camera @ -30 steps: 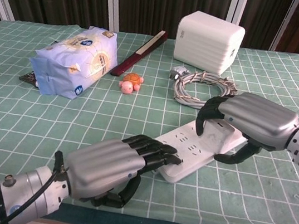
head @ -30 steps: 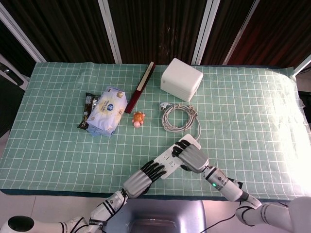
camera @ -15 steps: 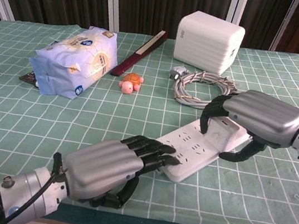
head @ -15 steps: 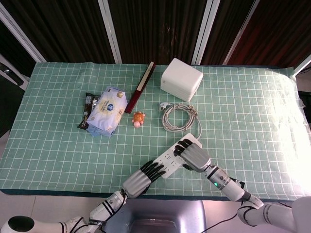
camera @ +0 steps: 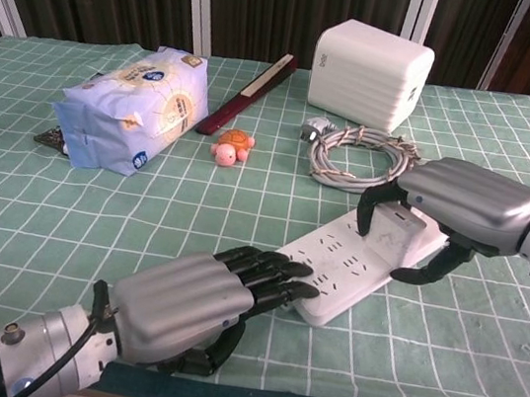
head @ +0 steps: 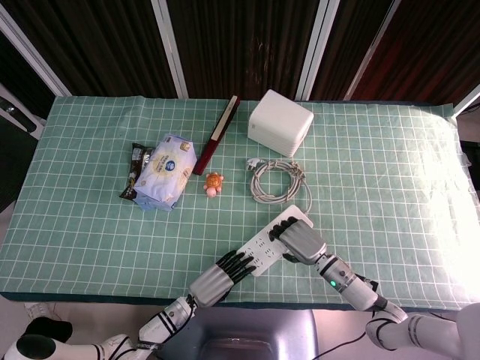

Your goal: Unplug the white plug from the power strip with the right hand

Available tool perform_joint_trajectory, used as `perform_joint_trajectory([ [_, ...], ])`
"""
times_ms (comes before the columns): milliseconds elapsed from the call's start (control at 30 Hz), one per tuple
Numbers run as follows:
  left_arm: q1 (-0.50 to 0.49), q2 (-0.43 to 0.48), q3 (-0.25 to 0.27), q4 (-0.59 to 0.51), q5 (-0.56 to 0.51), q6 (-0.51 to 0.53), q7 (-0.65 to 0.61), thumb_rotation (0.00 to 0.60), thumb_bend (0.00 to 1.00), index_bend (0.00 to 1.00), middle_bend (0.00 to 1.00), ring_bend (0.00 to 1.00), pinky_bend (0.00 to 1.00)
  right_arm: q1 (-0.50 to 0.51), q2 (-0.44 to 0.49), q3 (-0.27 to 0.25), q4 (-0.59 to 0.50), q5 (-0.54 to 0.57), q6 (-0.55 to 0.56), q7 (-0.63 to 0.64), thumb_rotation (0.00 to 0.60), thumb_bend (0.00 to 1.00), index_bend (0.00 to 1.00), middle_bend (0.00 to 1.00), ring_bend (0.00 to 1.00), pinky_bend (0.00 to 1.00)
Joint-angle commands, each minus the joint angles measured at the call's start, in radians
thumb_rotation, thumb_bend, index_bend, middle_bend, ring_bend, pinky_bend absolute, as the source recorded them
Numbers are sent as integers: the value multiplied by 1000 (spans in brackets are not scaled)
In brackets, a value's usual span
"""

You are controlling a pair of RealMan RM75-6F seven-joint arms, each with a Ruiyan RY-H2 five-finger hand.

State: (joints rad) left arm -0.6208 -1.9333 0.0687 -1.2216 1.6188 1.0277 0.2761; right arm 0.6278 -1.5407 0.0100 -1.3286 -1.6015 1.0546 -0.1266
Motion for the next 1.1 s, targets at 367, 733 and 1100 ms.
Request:
perform_joint_trajectory([
  [367,1,10,-5,-15,2,8,2,600,889,0,33,0,64,-4,41,3,-71,7,11,21,600,386,787,601,472,528],
  [733,1,15,-7,-26,-7,-3,18,600,889,0,32,0,63,-29,11,-17,-4,-18,56,58,600,386,796,608,482,531],
  [1100,1,2,-2,-10,-5,-8,26,600,890,0,33,0,63,-28,62,12,-124,115,-50,105,600,386,800,613,487,539],
])
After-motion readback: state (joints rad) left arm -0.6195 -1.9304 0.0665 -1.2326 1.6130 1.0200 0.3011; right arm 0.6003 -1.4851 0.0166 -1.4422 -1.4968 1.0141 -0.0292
